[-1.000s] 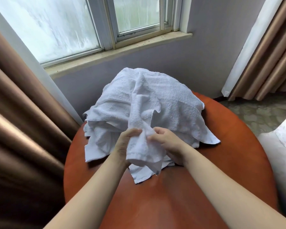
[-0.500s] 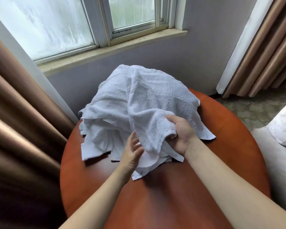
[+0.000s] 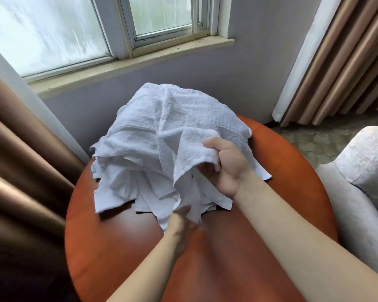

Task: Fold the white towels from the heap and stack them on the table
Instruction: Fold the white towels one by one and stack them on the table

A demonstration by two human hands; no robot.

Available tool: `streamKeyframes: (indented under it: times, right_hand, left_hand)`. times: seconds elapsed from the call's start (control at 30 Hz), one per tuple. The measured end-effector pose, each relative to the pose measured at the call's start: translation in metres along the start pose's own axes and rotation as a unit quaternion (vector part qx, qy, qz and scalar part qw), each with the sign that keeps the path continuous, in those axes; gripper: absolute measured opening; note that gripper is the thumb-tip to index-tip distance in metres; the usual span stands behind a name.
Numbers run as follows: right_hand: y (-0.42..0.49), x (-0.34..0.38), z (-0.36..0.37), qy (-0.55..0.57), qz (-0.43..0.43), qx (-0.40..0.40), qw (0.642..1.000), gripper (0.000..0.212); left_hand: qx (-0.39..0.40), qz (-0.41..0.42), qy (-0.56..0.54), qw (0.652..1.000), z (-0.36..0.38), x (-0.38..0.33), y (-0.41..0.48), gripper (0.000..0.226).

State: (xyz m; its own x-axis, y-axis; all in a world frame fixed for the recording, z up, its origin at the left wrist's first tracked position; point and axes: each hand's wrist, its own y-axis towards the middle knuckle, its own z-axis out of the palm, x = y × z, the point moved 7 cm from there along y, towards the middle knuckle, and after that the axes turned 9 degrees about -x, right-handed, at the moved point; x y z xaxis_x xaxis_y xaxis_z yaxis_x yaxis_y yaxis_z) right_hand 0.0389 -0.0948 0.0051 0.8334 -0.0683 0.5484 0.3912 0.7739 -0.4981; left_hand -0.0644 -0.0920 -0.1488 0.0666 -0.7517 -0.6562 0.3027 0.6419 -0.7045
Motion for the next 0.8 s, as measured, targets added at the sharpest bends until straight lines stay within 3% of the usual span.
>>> streamKeyframes:
  times: [0.03, 0.13, 0.23, 0.33, 0.47, 0.53, 0.63, 0.73, 0.8]
  right_hand:
    - [0.002, 0.002, -0.009, 0.014, 0.0, -0.02, 1.0, 0.031]
    - [0.004, 0.007, -0.044, -0.036, -0.029, -0.089, 0.995, 0.036]
    - [0.011, -0.001, -0.073, -0.135, -0.032, -0.124, 0.983, 0.011]
    - [0.016, -0.008, -0.095, -0.174, -0.02, -0.149, 0.973, 0.027]
    - [0.015, -0.006, -0.11, -0.22, -0.018, -0.168, 0.961, 0.013]
    - [0.018, -0.005, -0.118, -0.231, -0.02, -0.173, 0.957, 0.003]
    - [0.017, -0.002, -0.119, -0.228, -0.009, -0.152, 0.962, 0.01]
    - [0.019, 0.004, -0.117, -0.245, -0.009, -0.135, 0.96, 0.01]
    - [0.017, 0.01, -0.12, -0.265, -0.015, -0.163, 0.95, 0.008]
  left_hand:
    - [0.032, -0.016, -0.068, 0.997, 0.009, -0.002, -0.006, 0.016]
    - [0.073, 0.009, -0.175, 0.982, 0.023, -0.014, -0.011, 0.06]
    - [0.112, -0.001, -0.18, 0.977, 0.035, -0.012, -0.016, 0.047]
    - [0.1, 0.004, -0.181, 0.978, 0.039, -0.008, -0.016, 0.055]
    - [0.078, -0.005, -0.204, 0.976, 0.047, -0.007, -0.016, 0.055]
    - [0.106, -0.016, -0.198, 0.974, 0.055, -0.001, -0.02, 0.039]
    - [0.116, -0.009, -0.151, 0.982, 0.067, 0.004, -0.029, 0.012]
    - [0.108, 0.009, -0.068, 0.992, 0.073, 0.009, -0.026, 0.024]
    - [0.102, -0.008, -0.085, 0.991, 0.072, 0.011, -0.024, 0.023]
